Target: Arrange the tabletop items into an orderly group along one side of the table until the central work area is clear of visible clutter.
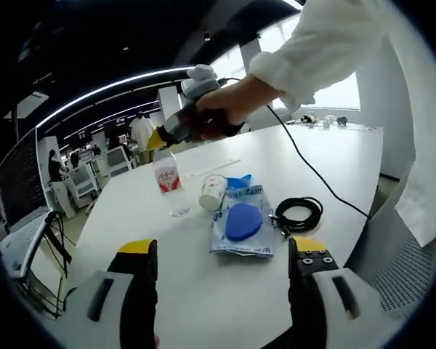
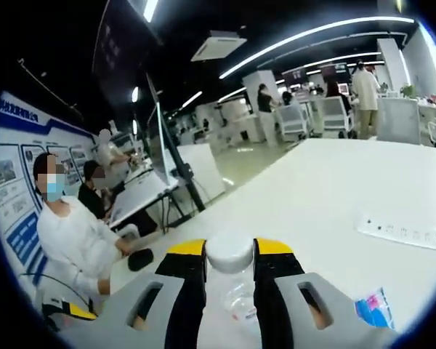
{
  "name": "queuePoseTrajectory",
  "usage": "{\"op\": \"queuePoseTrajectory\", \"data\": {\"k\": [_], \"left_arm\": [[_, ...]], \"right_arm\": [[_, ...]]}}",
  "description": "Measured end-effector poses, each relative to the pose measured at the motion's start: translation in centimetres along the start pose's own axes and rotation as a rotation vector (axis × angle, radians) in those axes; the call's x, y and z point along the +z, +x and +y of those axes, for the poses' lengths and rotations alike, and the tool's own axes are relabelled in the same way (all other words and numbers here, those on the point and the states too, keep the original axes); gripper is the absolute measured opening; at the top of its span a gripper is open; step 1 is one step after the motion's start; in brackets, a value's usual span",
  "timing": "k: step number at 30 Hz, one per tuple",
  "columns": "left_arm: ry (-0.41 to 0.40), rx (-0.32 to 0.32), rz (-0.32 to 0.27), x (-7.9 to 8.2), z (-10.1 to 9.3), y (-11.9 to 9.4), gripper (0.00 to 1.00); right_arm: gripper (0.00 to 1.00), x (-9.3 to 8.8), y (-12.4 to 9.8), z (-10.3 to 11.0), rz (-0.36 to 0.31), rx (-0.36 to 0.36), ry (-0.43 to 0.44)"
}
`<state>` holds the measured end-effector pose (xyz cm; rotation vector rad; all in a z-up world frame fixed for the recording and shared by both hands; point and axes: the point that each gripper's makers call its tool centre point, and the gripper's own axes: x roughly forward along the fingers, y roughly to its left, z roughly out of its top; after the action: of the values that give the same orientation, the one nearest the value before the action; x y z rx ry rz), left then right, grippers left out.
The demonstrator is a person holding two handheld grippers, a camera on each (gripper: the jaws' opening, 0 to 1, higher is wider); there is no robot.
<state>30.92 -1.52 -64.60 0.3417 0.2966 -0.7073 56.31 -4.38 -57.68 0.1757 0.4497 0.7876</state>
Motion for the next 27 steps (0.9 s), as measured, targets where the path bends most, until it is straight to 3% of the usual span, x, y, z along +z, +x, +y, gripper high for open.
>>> {"op": "queuePoseTrajectory", "data": {"k": [11, 27], "left_arm": [[0.018, 0.001, 0.01, -0.2, 0.0, -0.1, 0.71], [0.011, -0.006, 0.028, -0.5, 0.0, -0.1, 0.7]], "right_arm": [[0.22, 0.1, 2.0, -1.8, 0.009, -0.008, -0.045], [0.22, -0.8, 2.3, -2.4, 0.019, -0.007, -0.073]]}}
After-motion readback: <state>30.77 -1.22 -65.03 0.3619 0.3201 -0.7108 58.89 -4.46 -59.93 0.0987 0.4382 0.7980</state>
